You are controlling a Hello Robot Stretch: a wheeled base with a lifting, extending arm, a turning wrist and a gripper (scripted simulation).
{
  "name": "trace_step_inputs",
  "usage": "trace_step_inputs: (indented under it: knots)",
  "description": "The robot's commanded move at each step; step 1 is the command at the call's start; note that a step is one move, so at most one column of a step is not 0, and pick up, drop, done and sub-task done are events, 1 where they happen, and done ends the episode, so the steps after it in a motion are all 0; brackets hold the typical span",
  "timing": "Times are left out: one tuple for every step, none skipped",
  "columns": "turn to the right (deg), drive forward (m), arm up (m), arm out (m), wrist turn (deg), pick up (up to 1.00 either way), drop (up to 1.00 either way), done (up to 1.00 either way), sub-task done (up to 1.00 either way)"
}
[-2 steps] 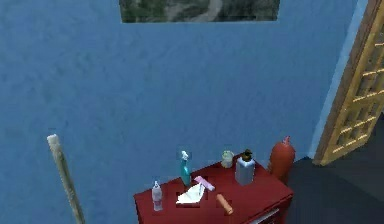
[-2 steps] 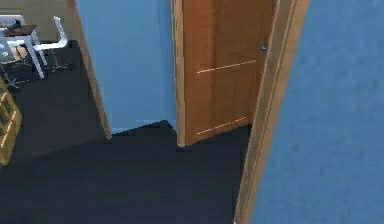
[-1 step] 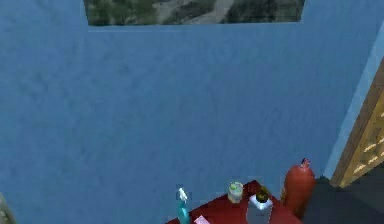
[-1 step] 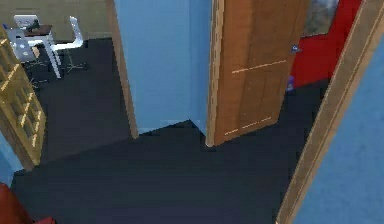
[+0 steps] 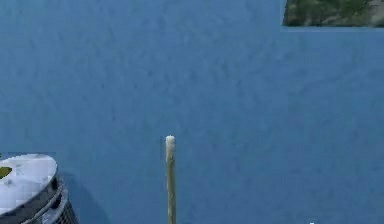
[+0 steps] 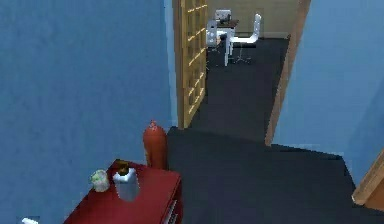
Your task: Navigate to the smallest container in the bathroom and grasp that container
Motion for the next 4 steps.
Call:
trace_step_inputs:
  knots:
    - [-42.0,0.00,0.00,0.00,0.0,0.00,0.00,0.00,0.00]
    - [0.0,0.00,0.50,0.00,0.0,0.00,0.00,0.00,0.00]
    - [0.0,0.00,0.04,0.00,0.0,0.00,0.00,0.00,0.00]
    - [0.0,0.00,0.00,0.36,0.0,0.00,0.00,0.00,0.00]
